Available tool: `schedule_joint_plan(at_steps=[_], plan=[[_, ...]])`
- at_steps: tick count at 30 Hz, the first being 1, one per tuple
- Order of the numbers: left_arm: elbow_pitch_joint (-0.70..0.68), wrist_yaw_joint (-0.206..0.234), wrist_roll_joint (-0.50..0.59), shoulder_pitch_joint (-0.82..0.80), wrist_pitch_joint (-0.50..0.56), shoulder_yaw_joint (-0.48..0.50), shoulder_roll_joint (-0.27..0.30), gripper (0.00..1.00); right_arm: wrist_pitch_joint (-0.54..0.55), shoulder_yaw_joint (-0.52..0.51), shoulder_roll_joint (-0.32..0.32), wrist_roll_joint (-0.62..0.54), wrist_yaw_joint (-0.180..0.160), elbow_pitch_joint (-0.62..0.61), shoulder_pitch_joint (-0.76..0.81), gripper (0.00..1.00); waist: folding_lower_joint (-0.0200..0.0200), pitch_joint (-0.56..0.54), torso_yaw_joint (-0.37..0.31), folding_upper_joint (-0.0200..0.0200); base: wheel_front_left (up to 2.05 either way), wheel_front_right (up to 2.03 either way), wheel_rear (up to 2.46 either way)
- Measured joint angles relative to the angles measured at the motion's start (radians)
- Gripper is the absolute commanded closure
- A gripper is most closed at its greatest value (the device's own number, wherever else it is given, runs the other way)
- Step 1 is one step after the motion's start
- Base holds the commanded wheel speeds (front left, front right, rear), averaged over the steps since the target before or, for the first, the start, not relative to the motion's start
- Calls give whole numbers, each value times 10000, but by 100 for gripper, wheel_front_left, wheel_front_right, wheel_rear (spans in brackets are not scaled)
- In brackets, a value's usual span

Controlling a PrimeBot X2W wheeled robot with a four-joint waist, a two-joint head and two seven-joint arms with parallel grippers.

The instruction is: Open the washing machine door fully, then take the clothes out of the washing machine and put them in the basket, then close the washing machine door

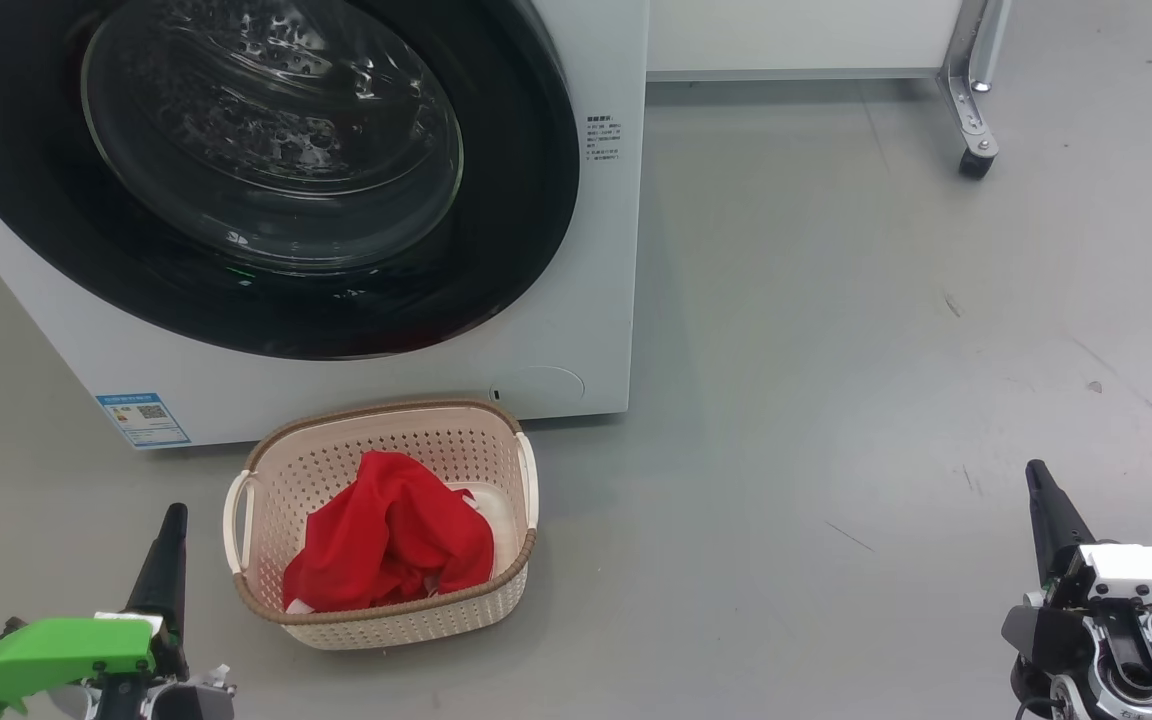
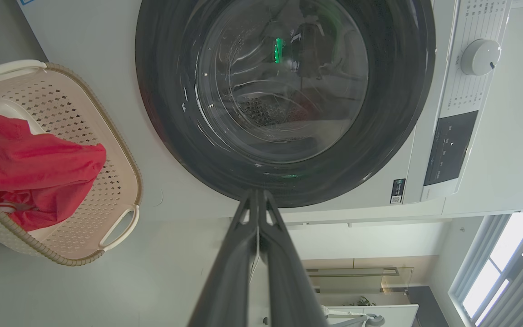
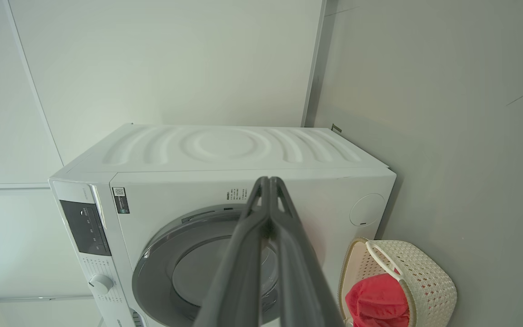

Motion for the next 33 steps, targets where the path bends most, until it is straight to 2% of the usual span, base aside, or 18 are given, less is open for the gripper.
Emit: schedule_joint_plan(at_steps=[33], plan=[[-4, 0, 0, 0, 0, -2, 0, 100, 29, -33, 6, 0, 13, 23, -4, 100, 0, -1, -1, 0, 0, 0, 0]])
